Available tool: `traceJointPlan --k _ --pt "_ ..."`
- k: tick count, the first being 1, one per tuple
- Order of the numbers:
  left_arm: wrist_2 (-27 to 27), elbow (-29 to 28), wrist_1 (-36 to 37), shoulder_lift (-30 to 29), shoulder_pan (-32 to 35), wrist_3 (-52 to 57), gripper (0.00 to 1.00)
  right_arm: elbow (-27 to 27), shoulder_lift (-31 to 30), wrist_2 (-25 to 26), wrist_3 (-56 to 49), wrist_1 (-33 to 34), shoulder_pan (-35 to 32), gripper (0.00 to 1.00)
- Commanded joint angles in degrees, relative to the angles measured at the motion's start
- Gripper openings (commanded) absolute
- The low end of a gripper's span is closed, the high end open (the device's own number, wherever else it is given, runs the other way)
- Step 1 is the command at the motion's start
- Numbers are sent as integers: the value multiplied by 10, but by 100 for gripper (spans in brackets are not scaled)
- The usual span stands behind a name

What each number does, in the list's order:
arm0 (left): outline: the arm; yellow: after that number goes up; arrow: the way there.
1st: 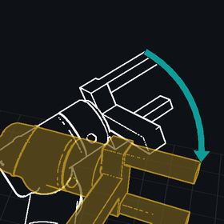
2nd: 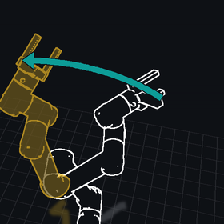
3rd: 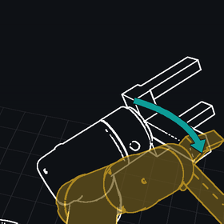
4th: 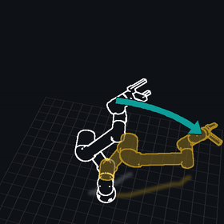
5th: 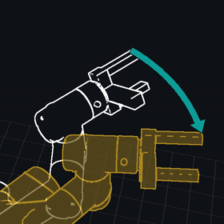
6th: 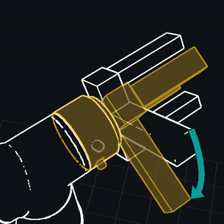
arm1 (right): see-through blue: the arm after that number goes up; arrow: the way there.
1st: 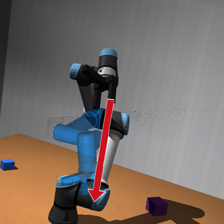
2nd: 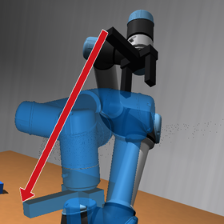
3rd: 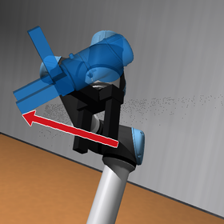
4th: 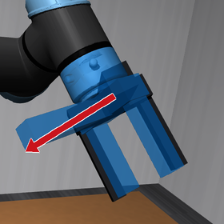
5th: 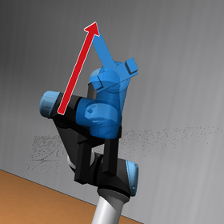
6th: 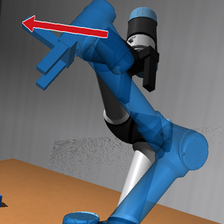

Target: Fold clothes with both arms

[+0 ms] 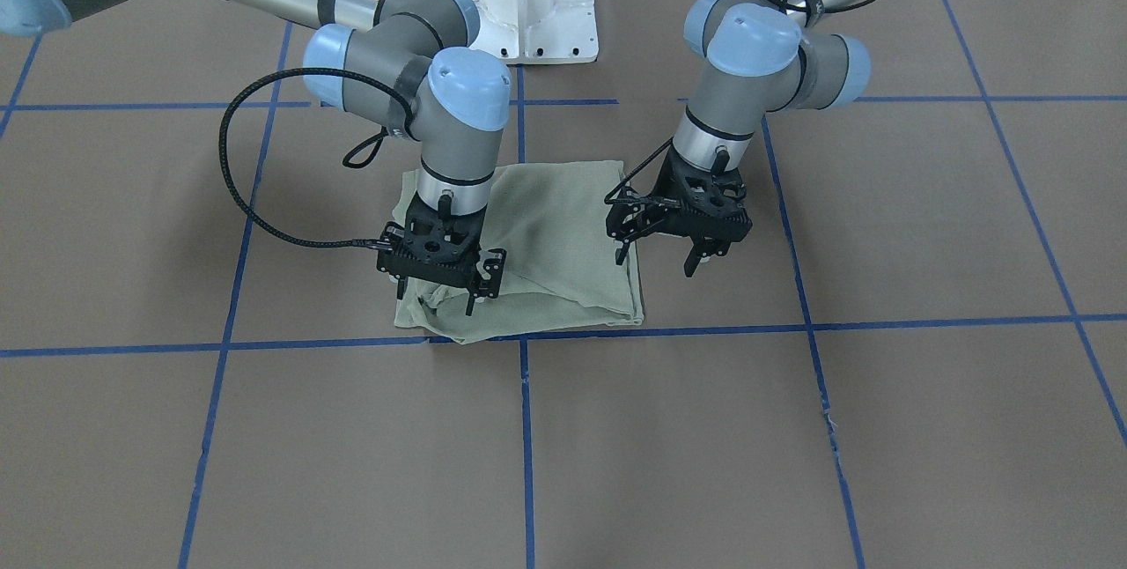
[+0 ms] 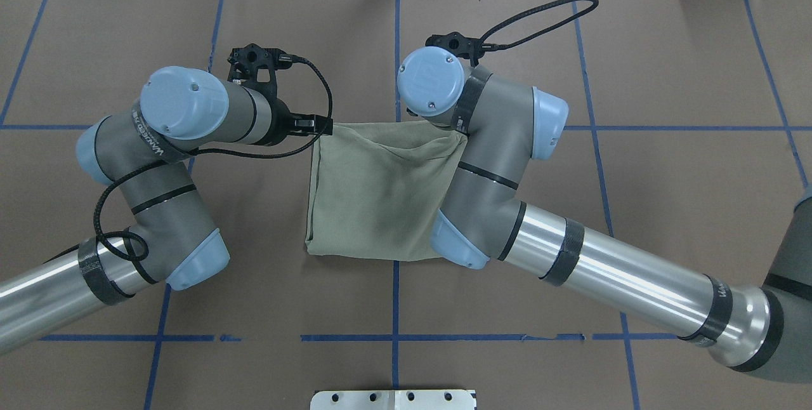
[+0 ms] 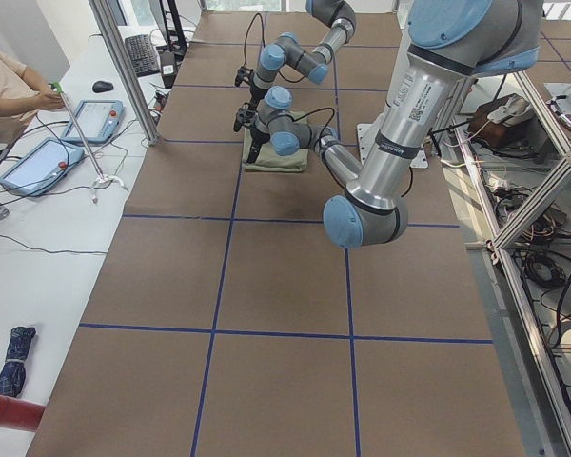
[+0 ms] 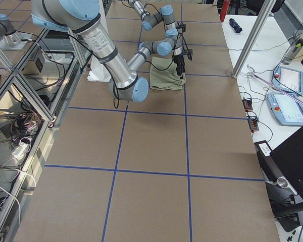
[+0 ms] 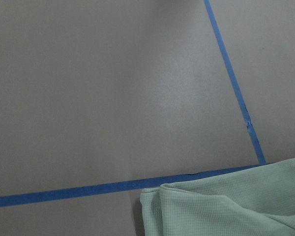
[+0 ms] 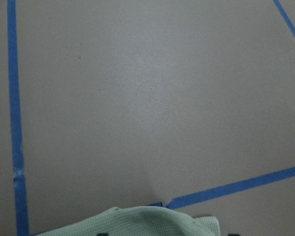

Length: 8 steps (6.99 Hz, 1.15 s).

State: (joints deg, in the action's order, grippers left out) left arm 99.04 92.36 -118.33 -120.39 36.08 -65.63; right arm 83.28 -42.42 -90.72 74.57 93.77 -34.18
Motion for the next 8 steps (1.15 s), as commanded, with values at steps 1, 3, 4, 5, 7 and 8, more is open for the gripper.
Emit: traceJointPlan --k 1,3,4,5,7,8 --pt "-45 -53 -66 -7 -26 -91 90 33 -13 -48 -31 3 -20 100" --pt "-49 -56 -73 -10 -36 -94 77 34 -16 -48 -30 2 -19 100" --pt "-51 -56 -73 -12 -41 -93 55 37 -19 -48 -30 2 -19 100" --pt "-51 -55 -72 -12 -49 -93 49 38 -22 -47 -29 1 -19 100" --pt "-52 -54 -72 -8 -64 -93 49 39 -22 -45 -22 1 -19 100" --pt "-52 -54 -72 -10 -66 -93 49 39 -23 -45 -22 1 -19 100"
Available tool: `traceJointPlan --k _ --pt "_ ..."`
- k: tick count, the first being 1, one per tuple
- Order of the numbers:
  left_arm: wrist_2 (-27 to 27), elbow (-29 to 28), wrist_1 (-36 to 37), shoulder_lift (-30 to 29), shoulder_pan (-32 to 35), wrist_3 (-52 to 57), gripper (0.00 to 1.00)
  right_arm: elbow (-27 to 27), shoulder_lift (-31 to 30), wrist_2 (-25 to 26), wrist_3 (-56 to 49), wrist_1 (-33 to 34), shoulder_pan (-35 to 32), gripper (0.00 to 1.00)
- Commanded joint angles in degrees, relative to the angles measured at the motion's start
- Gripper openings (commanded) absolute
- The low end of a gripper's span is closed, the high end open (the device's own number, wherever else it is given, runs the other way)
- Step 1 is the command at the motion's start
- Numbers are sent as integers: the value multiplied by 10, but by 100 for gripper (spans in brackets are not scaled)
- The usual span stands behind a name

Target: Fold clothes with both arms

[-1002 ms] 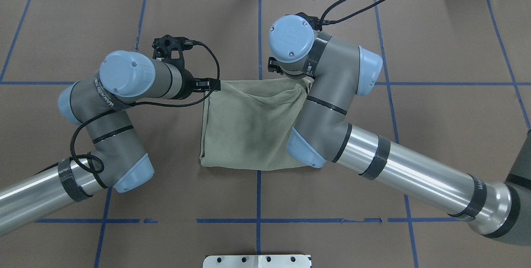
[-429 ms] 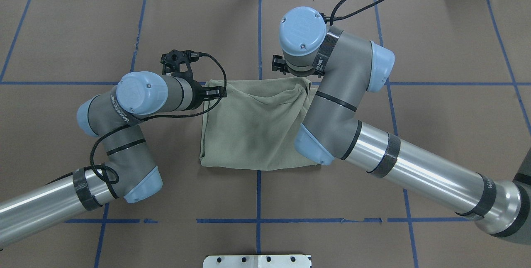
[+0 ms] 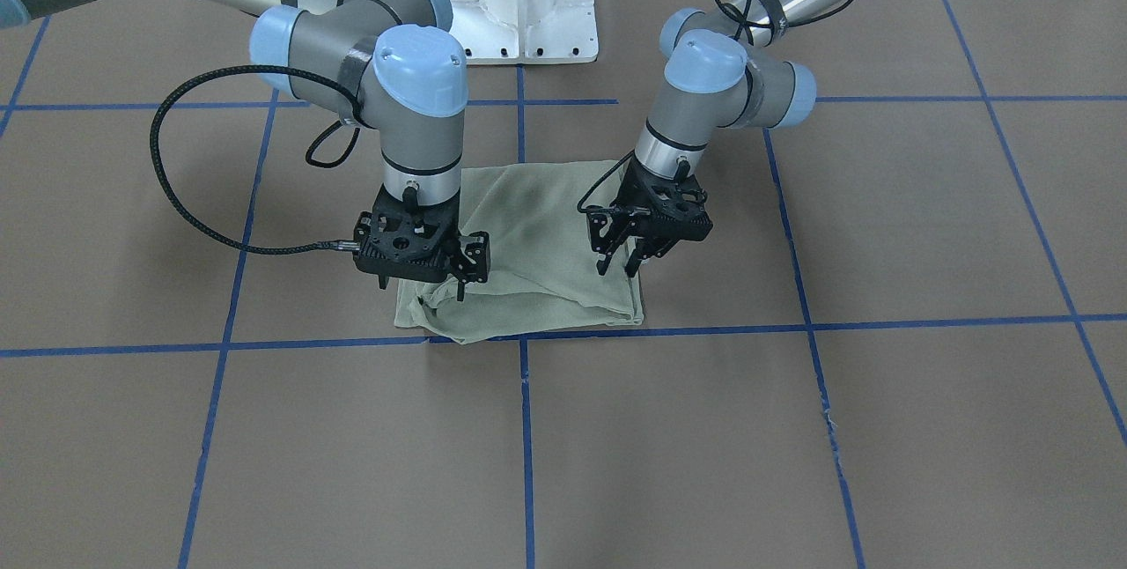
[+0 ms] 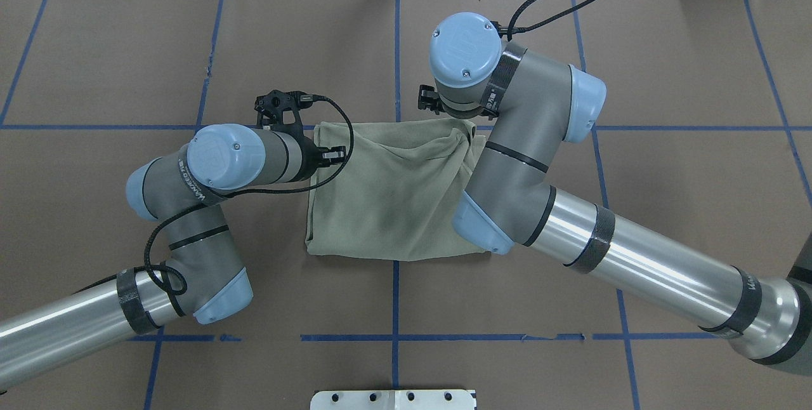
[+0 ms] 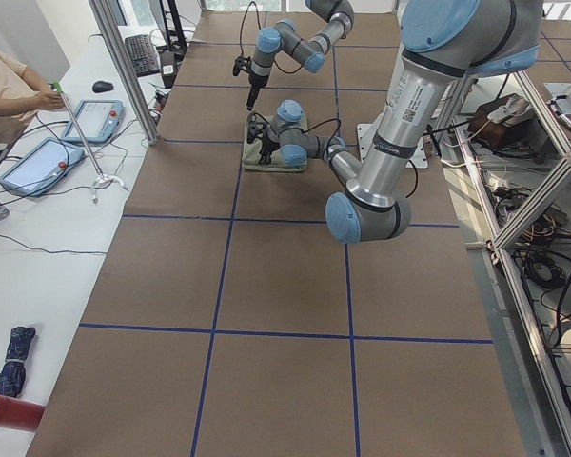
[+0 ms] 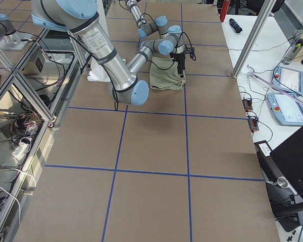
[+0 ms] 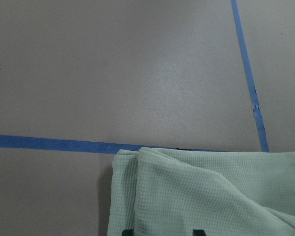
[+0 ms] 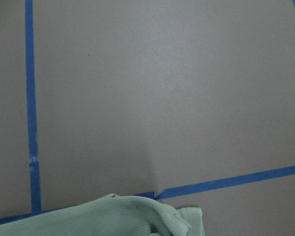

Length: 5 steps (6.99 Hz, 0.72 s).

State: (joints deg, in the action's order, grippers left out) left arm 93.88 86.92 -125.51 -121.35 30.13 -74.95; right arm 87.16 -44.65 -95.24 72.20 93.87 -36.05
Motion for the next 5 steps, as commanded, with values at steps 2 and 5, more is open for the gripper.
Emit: traceJointPlan --k 2,5 --pt "0 0 -1 0 -6 0 22 0 -1 1 2 0 0 100" --pt "0 0 0 7 16 5 0 0 -3 5 4 0 0 100"
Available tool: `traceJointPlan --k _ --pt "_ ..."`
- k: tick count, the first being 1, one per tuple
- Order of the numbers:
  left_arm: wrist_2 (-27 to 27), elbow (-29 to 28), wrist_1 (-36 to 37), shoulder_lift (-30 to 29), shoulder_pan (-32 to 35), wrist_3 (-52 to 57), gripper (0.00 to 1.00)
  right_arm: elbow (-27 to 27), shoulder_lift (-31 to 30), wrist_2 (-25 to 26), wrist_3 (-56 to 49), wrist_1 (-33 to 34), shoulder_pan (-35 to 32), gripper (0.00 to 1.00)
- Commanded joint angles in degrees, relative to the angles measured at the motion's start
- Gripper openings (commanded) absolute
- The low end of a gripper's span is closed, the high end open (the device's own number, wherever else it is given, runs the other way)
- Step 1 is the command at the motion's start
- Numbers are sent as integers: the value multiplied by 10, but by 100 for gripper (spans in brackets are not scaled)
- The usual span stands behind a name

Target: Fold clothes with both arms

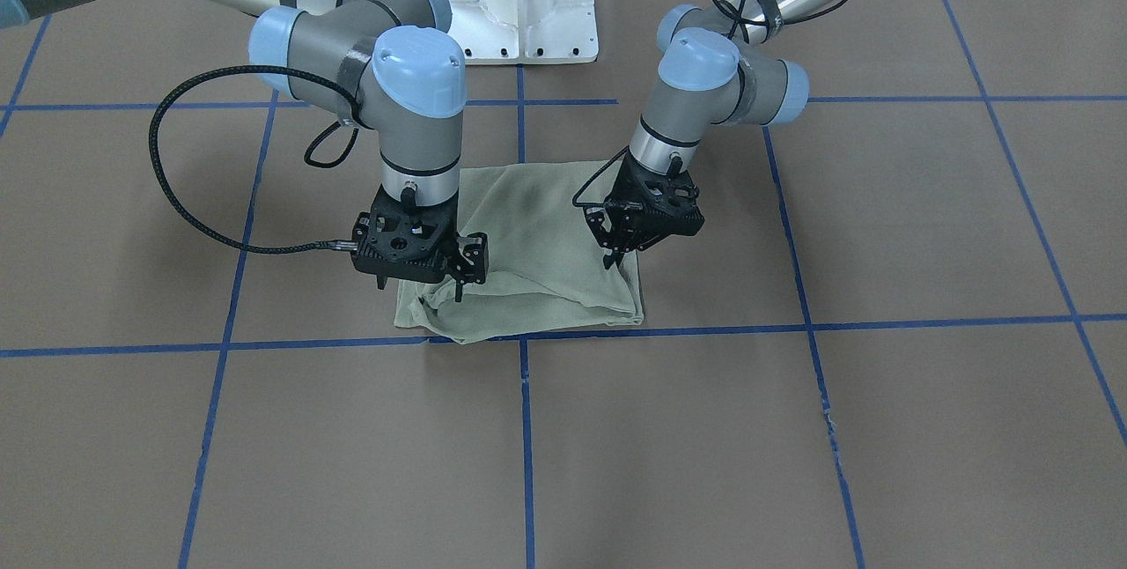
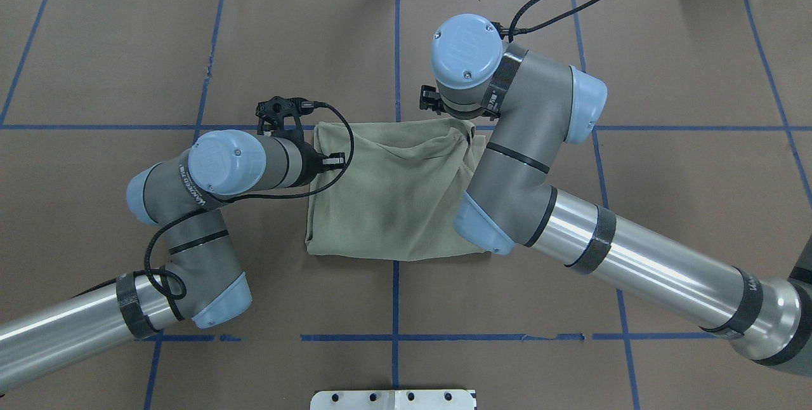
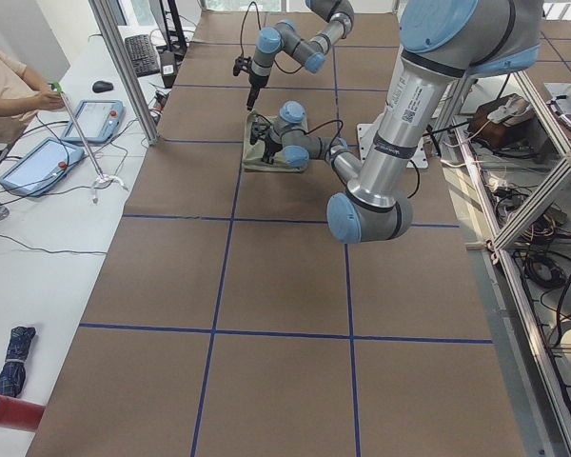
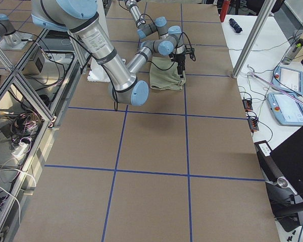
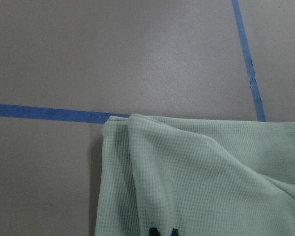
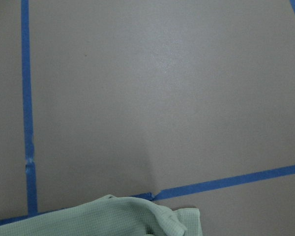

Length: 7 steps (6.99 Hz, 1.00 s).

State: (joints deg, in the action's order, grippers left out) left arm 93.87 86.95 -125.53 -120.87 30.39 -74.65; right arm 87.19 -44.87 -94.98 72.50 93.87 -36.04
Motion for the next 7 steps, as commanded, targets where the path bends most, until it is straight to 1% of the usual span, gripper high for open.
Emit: traceJointPlan --k 1,2,4,5,6,7 --pt "0 0 0 3 26 4 0 0 -2 2 0 0 0 100" --pt "1 1 -1 17 29 32 0 0 -6 2 0 -1 1 100" --pt "1 -1 -1 20 33 39 0 0 -6 2 0 -1 1 100" --pt "2 0 -1 22 33 39 22 0 -7 2 -2 -1 1 100" --pt "0 1 -1 22 33 39 99 -1 -6 1 -8 -1 1 100" --pt "5 15 6 24 41 52 100 3 -5 -8 -13 1 -1 100"
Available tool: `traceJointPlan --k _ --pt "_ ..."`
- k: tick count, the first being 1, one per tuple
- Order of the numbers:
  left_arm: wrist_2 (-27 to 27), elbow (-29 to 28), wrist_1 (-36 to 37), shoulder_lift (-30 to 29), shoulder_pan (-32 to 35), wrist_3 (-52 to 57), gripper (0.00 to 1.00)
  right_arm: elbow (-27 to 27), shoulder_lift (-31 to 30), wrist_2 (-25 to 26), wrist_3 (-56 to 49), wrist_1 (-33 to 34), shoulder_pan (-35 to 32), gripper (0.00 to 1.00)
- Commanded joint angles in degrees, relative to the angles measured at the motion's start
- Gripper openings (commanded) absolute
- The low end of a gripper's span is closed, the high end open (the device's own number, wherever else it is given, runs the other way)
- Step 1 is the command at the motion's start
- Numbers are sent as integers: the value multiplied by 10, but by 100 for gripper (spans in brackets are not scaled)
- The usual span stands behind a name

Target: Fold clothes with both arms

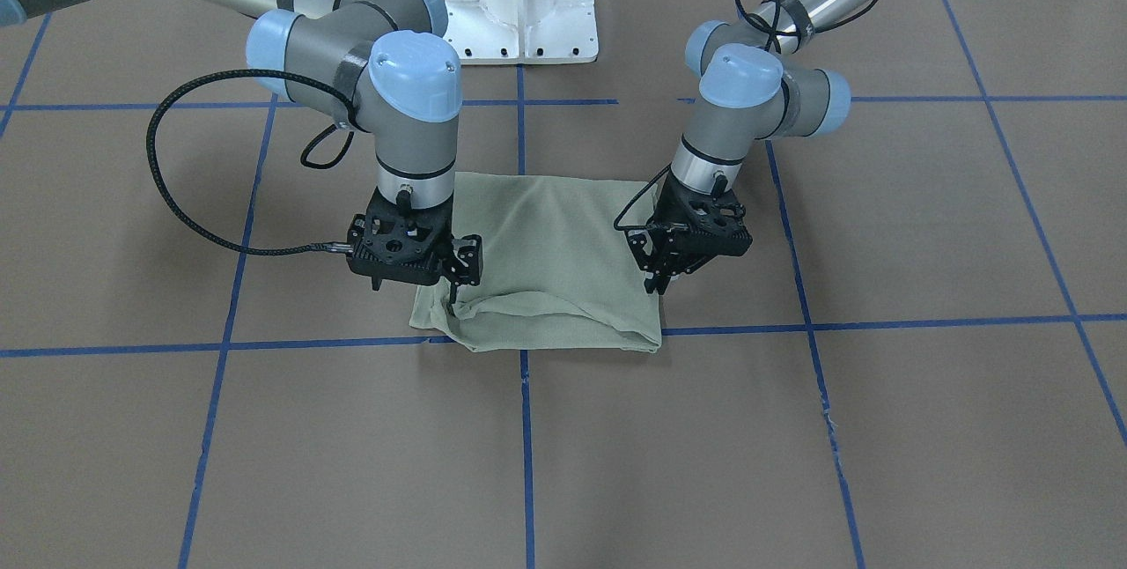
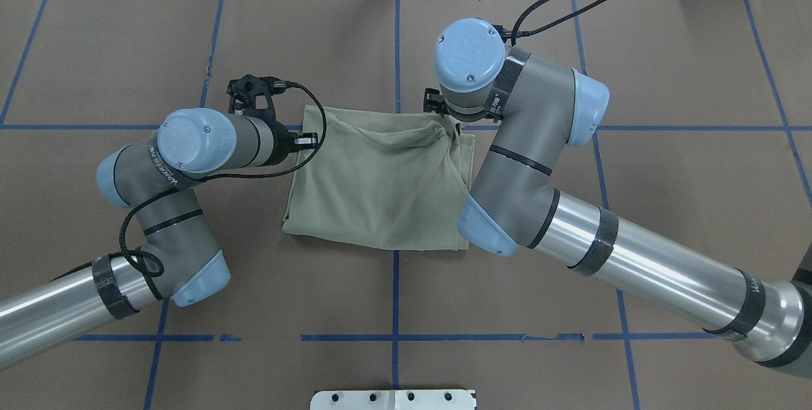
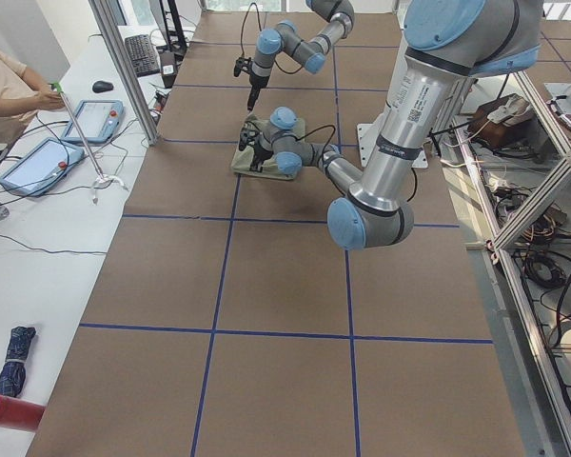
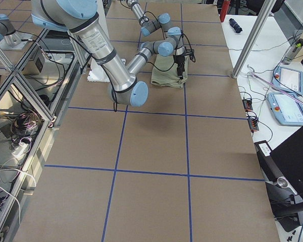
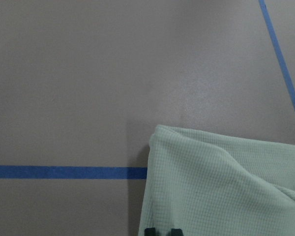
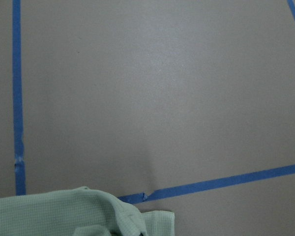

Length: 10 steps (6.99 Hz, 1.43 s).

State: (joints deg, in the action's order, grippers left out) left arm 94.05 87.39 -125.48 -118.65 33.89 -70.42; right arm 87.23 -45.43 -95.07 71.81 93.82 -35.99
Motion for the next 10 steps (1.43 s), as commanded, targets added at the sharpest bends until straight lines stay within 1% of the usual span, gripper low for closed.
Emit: traceJointPlan --k 1,2,3,4,5,6,7,8,9,10 --pt "9 74 57 20 19 90 100 27 -14 -31 -38 6 -18 100" --pt "22 167 149 57 37 150 100 88 -65 -59 -73 8 -39 100" --pt "55 239 208 94 68 210 100 147 -105 -94 -141 50 -71 100" --pt "87 291 231 139 108 284 100 205 -130 -134 -245 125 -120 100" --pt "131 309 233 186 167 375 100 248 -179 -174 -343 163 -174 100" --pt "181 307 233 227 248 502 100 267 -248 -210 -443 160 -234 100" --pt "241 302 234 265 340 624 100 269 -312 -252 -560 158 -304 100" --pt "287 293 234 305 412 712 100 268 -372 -288 -684 158 -378 100" --pt "314 284 233 340 457 757 100 263 -428 -311 -758 157 -444 100" --pt "322 278 233 394 470 750 100 261 -480 -312 -761 157 -488 100"
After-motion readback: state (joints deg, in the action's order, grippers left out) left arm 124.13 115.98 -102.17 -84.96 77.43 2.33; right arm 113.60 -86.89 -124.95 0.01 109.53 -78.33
